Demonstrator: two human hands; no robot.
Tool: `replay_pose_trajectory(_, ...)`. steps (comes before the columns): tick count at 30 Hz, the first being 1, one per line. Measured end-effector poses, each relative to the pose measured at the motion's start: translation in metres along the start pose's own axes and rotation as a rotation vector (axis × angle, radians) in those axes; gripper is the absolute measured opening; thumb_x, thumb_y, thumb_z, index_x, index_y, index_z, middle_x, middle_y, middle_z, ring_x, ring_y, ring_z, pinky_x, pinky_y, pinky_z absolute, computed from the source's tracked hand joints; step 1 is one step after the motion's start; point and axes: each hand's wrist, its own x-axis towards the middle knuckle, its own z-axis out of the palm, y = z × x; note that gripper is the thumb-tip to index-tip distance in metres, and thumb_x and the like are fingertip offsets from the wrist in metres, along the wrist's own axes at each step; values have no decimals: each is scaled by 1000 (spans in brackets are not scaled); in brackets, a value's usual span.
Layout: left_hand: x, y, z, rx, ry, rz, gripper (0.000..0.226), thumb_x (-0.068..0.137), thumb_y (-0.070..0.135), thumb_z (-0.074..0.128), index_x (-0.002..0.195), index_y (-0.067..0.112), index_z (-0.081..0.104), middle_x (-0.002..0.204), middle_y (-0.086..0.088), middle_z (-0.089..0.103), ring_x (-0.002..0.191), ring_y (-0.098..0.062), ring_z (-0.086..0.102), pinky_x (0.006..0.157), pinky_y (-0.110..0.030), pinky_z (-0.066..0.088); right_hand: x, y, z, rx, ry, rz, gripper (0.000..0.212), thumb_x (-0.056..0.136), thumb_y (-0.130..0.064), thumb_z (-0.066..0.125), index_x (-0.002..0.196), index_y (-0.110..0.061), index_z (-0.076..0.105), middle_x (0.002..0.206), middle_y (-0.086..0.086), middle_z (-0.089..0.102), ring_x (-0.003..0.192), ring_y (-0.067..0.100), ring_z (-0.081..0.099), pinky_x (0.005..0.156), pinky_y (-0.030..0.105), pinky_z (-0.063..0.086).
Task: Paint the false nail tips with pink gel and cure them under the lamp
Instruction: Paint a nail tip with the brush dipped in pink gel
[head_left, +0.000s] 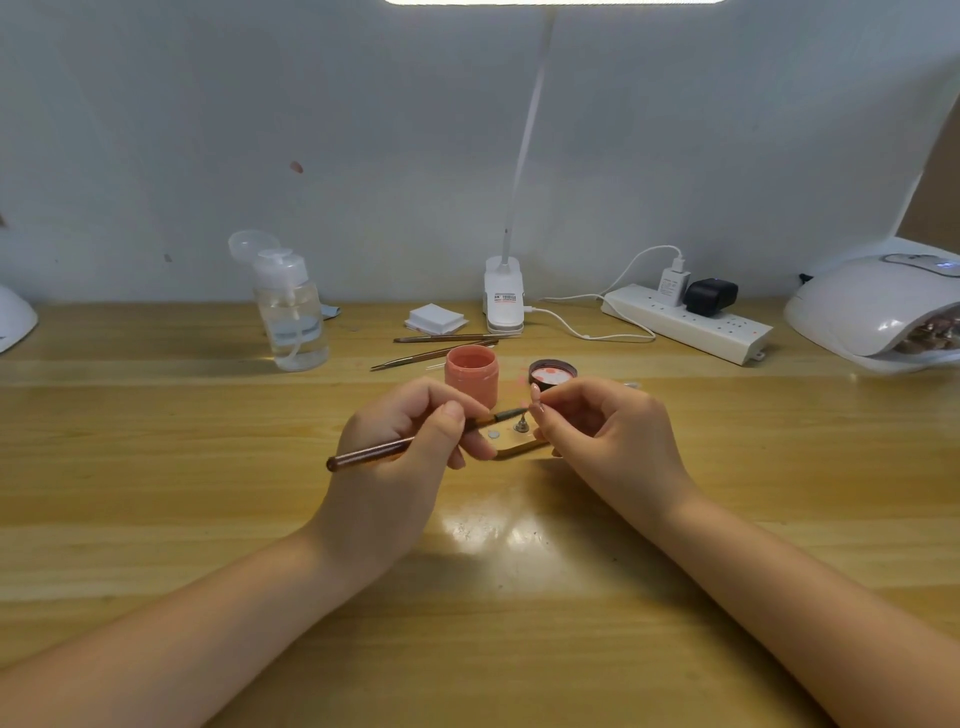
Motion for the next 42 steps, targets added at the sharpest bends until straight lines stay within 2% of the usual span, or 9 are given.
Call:
replay_pose_trajectory(6,1,1,0,-2,27,15,22,91,22,47,90,14,68,77,-1,73,70,-18,65,63,-24,52,0,0,0,-13,-7,-3,9,84,-9,72,92,-8,74,78,2,73,72,14,70,70,41,57)
replay_pose_trajectory(10,0,1,0,-23,11,-9,23,87,16,46,85,9,68,70,-4,72,66,-14,66,60,-20,50,0,0,0,-6,-12,2,9,84,-9,71,93,-9,74,78,2,73,73,15,70,71,41,57)
replay_pose_trajectory(14,1,1,0,-27,33,4,23,90,20,46,90,12,68,75,-3,72,72,-20,66,64,-27,54,0,0,0,-11,-16,7,10,84,-10,71,93,-8,74,78,2,73,73,15,69,71,42,57)
replay_pose_trajectory(19,1,2,2,-16,19,9,23,87,16,45,83,10,67,67,0,69,65,-11,63,59,-18,48,0,-1,0,2,-18,11,10,84,-9,71,93,-8,74,79,3,73,73,17,70,72,42,56)
replay_pose_trajectory(23,1,1,2,-15,19,10,23,90,19,46,88,11,67,72,0,71,70,-20,64,62,-22,50,0,-1,0,-4,-13,9,9,84,-9,71,92,-7,74,78,3,73,72,15,69,71,42,56)
replay_pose_trajectory(28,1,3,-1,-55,28,19,23,87,14,45,83,8,67,67,-3,69,63,-8,63,58,-17,48,0,-1,0,8,-19,18,9,84,-9,71,93,-8,74,79,3,73,73,17,69,71,42,57)
replay_pose_trajectory(33,2,0,0,-14,6,0,18,98,15,51,92,10,68,78,-3,73,74,-22,66,65,-29,54,0,-1,0,14,-10,25,9,84,-8,71,92,-7,74,78,4,73,73,17,69,71,42,57)
replay_pose_trajectory(37,0,0,1,-32,6,9,22,88,13,46,85,8,67,70,-3,71,66,-9,65,61,-18,50,0,0,0,1,-4,11,9,84,-8,71,92,-7,74,78,4,72,72,17,69,70,42,57)
replay_pose_trajectory(42,0,-1,2,-14,-3,2,20,95,17,49,92,12,68,79,-3,73,73,-20,67,66,-30,55,0,0,0,-3,-7,3,9,84,-9,71,92,-6,74,77,4,72,72,17,69,70,41,57)
